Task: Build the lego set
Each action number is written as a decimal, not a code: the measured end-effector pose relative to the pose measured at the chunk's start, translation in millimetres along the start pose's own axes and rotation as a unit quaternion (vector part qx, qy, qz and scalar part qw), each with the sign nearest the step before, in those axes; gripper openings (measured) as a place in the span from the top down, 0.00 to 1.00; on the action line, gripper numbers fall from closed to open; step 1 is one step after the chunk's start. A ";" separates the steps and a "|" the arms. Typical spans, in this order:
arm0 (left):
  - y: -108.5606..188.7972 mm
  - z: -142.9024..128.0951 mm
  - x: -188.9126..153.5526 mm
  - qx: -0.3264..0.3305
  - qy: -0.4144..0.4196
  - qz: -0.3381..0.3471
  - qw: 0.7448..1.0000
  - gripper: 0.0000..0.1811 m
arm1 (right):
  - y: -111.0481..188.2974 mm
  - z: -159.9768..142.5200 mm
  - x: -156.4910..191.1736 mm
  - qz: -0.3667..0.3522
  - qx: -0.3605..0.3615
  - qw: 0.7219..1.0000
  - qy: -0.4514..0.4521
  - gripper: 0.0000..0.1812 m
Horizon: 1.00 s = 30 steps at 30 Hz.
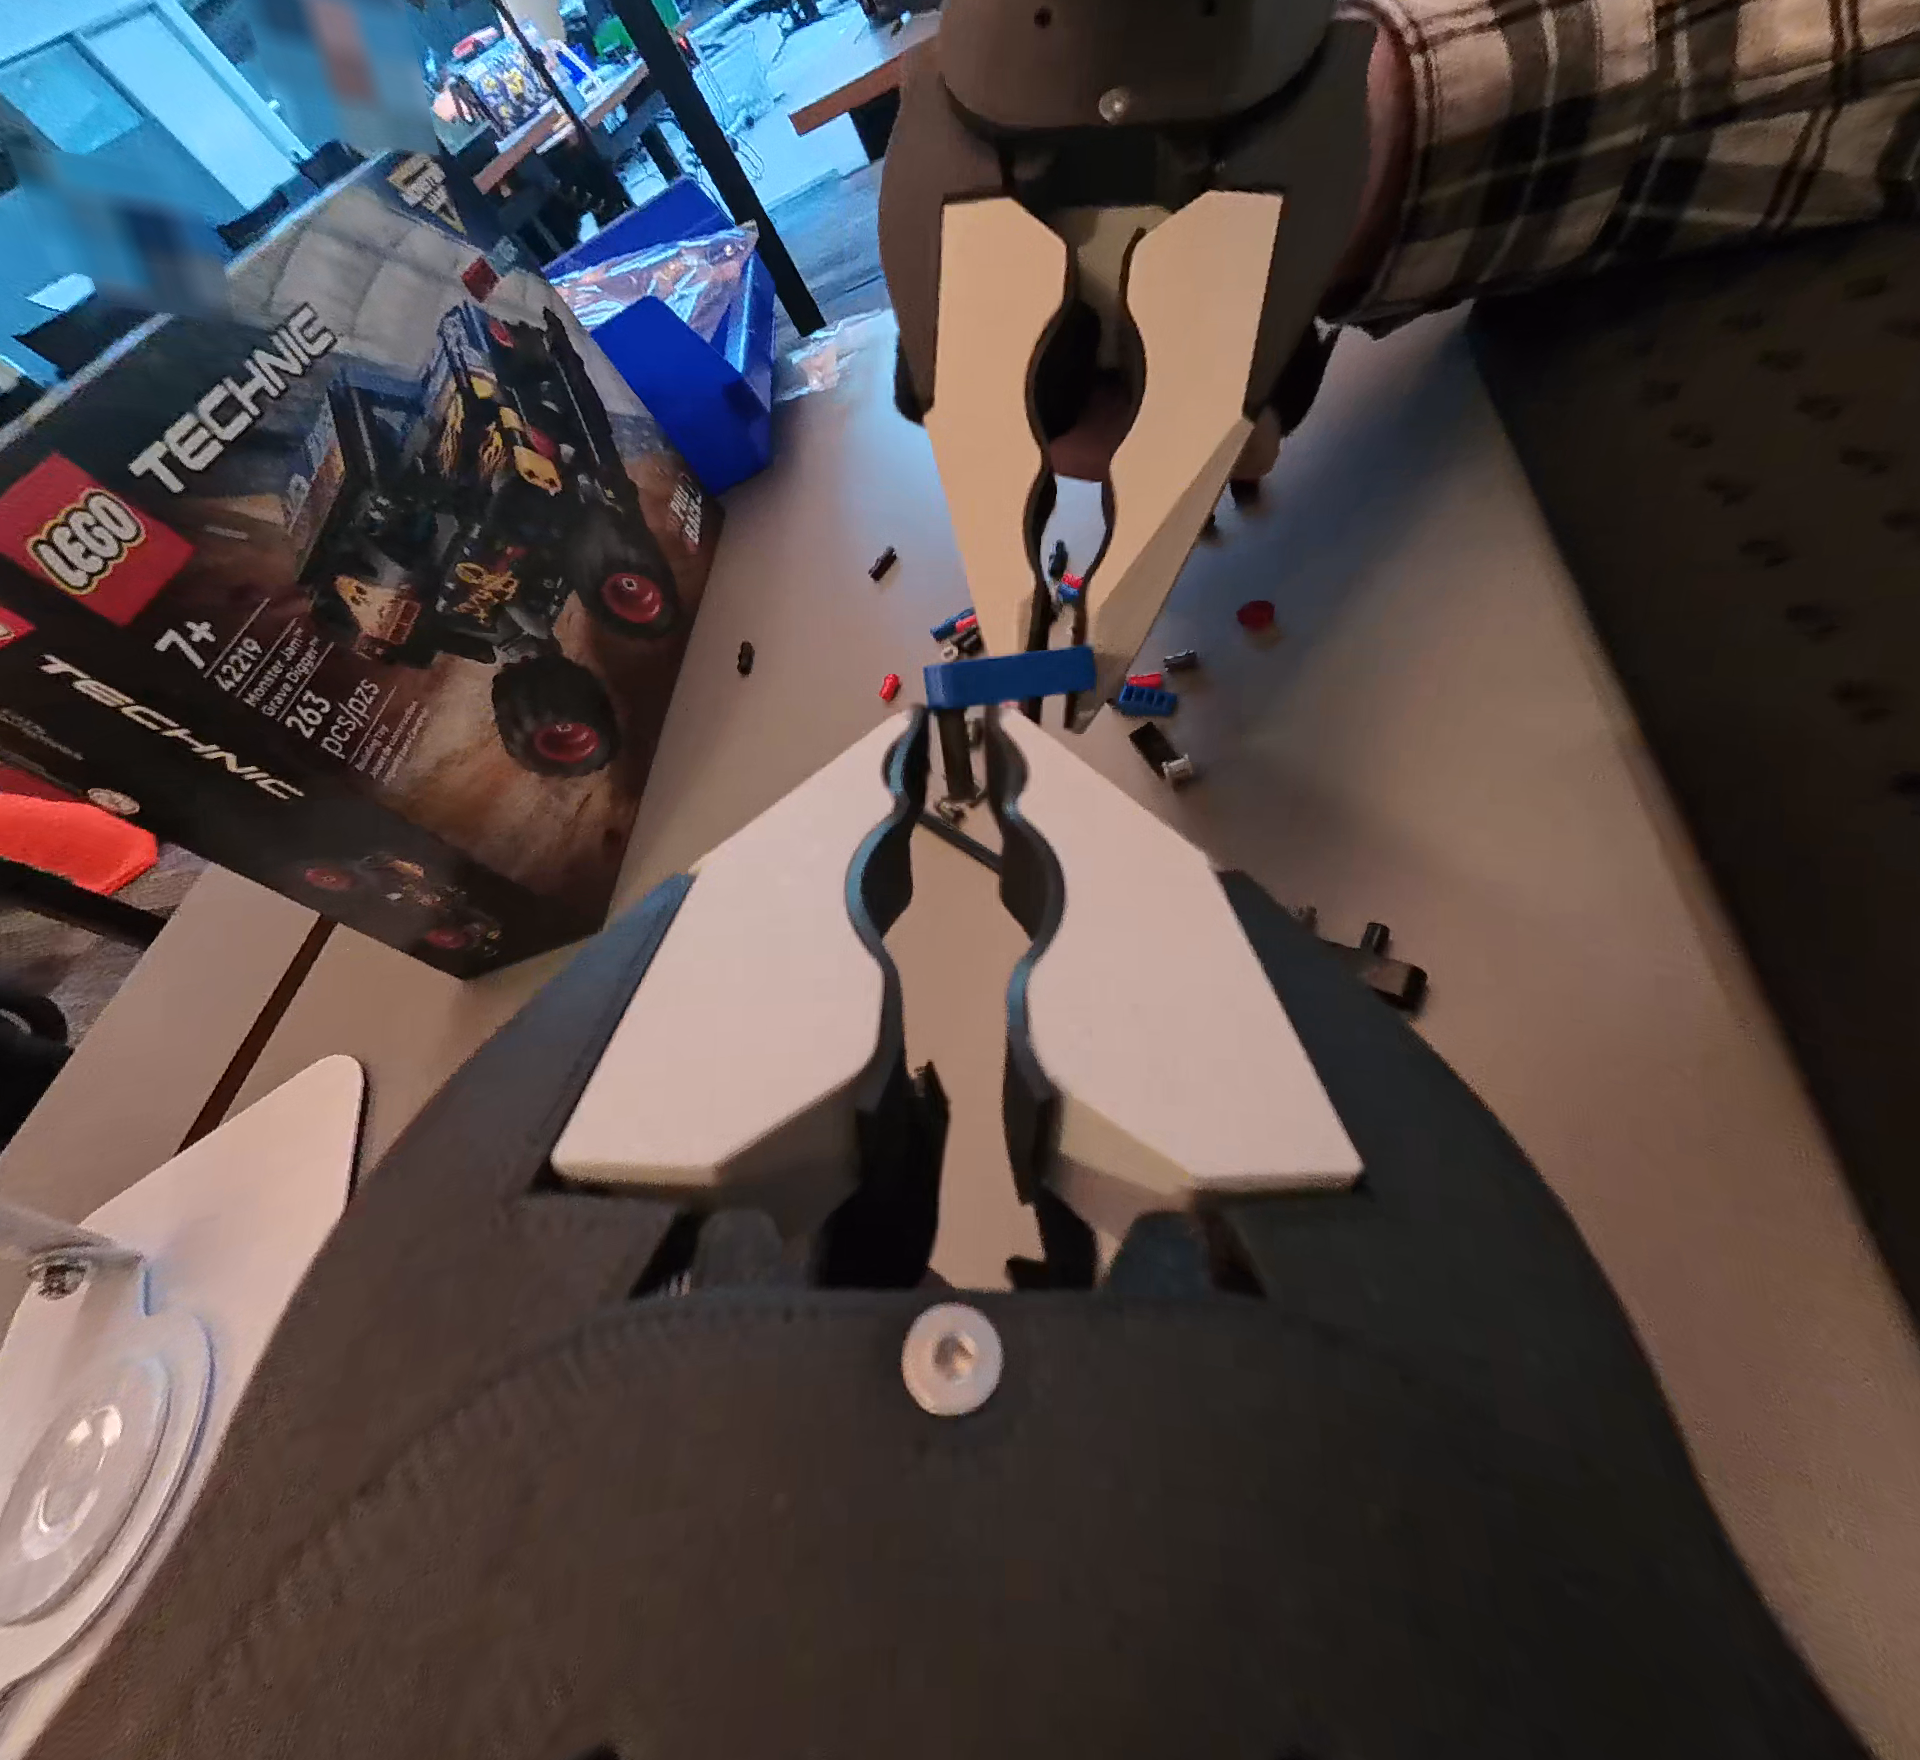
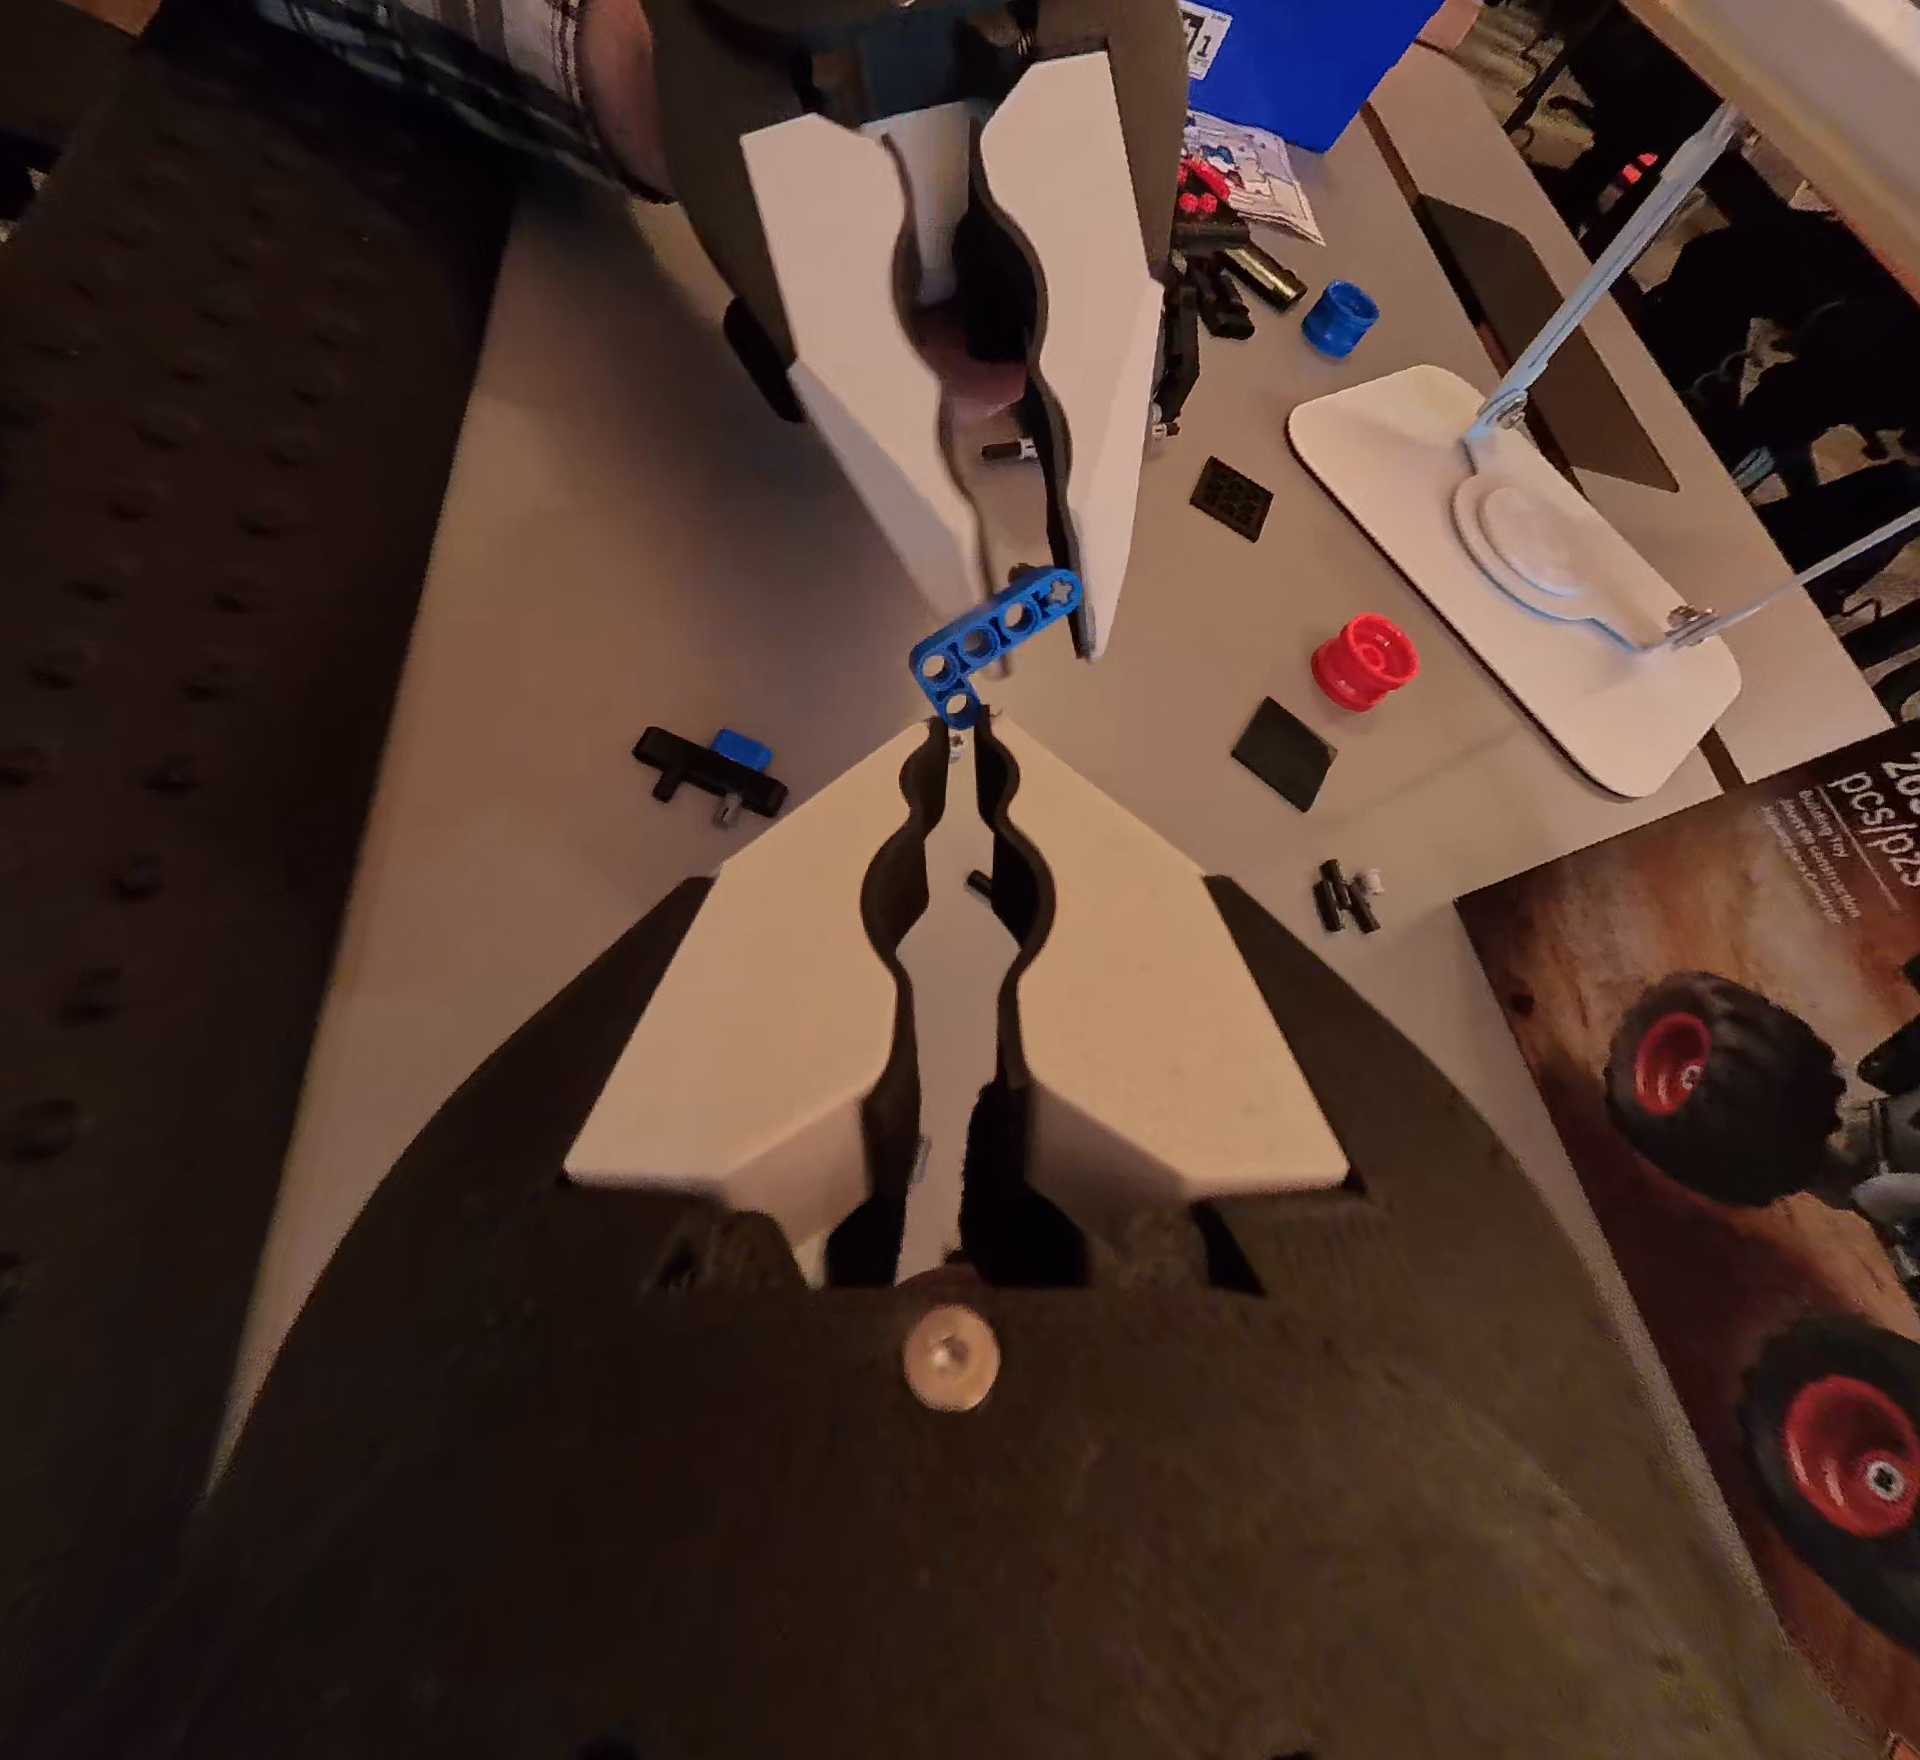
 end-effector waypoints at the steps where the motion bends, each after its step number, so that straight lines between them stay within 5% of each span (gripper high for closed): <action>1: -2.0 -0.9 -1.8 0.006 -0.004 -0.004 1.000 0.92 | 0.0 -0.1 -0.2 -0.001 0.000 1.000 0.000 0.99; 8: -7.9 -2.3 -5.7 0.028 -0.008 -0.019 0.999 0.79 | -2.8 -1.4 -0.4 -0.015 0.023 1.000 0.006 1.00; 20: -12.6 -3.7 -3.6 0.042 0.017 -0.009 0.999 0.84 | -7.1 -3.8 -1.1 -0.056 0.068 0.996 0.028 1.00; 30: -10.9 -3.1 -5.1 0.017 0.015 -0.022 0.999 0.84 | -1.8 -6.5 -0.4 0.009 0.014 1.000 -0.006 0.97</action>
Point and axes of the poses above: each gripper's, where its closed fingertips meet, y back along the fingers, z out of its top, x = y × z across the jaws, the point moved 8 cm from there along y, back along the fingers, and after that the axes turned 15 degrees about x, right-handed, at the moved point
